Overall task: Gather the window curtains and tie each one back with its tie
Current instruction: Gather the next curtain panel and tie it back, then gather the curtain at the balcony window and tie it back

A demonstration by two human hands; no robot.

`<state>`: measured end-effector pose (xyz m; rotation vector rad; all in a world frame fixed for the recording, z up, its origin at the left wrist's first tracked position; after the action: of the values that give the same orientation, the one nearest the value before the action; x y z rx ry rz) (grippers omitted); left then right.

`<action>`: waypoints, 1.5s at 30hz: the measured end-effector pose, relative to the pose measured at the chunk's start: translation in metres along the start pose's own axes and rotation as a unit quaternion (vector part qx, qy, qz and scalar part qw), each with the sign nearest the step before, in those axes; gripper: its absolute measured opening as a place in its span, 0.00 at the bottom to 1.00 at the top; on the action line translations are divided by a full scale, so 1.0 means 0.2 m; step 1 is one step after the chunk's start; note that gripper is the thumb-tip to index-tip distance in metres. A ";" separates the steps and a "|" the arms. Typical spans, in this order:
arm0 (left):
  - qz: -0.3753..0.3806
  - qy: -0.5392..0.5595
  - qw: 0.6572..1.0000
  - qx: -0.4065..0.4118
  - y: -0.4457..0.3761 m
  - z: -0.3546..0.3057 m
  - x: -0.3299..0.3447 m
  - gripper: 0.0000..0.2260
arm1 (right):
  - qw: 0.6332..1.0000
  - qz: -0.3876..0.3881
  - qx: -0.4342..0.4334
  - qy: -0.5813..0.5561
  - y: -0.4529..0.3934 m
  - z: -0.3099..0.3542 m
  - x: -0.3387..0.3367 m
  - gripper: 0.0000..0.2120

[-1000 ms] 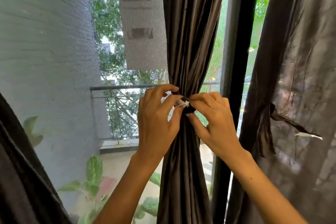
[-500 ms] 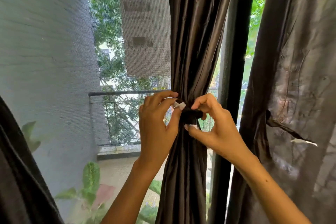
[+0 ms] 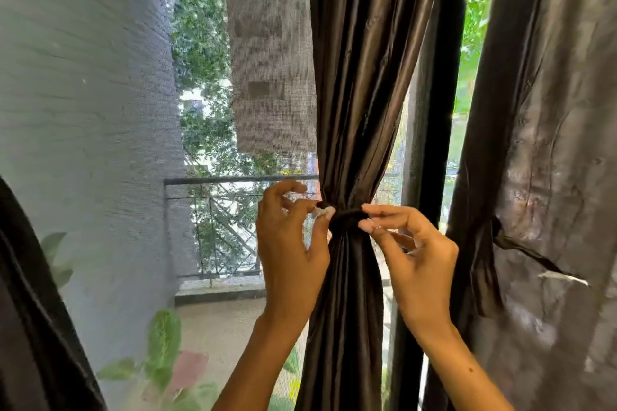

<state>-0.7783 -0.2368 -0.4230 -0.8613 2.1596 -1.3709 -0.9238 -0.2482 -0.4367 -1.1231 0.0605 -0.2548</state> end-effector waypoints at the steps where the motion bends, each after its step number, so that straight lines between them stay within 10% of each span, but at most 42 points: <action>1: -0.009 -0.007 1.000 0.000 0.00 0.00 0.01 0.04 | 1.000 -0.001 0.016 -0.017 -0.01 -0.01 -0.01 0.02; 12: 0.015 0.019 1.000 -0.016 0.02 0.06 0.08 0.05 | 0.970 -0.055 0.180 -0.154 -0.02 -0.11 -0.20 0.02; 23: 0.098 0.236 0.956 -0.145 0.00 0.06 0.17 0.06 | 0.990 0.037 0.134 -0.004 -0.09 -0.09 -0.04 0.04; 40: 0.052 0.188 0.965 -0.173 0.07 0.03 0.17 0.07 | 0.989 -0.044 0.138 0.032 0.00 -0.06 0.04 0.06; 45: -0.003 0.129 0.982 -0.137 0.15 -0.11 0.16 0.24 | 0.988 -0.013 0.116 0.098 0.06 -0.02 -0.07 0.06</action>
<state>-0.8238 -0.2363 -0.4414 -0.8243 2.5922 -1.2662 -0.9359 -0.2424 -0.4507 -0.8662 0.1856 -0.3852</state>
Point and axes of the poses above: each hand's wrist, its own y-axis away from the middle knuckle, its own x-axis out of the palm, z = x × y, the point moved 2 cm from there along -y, towards the middle knuckle
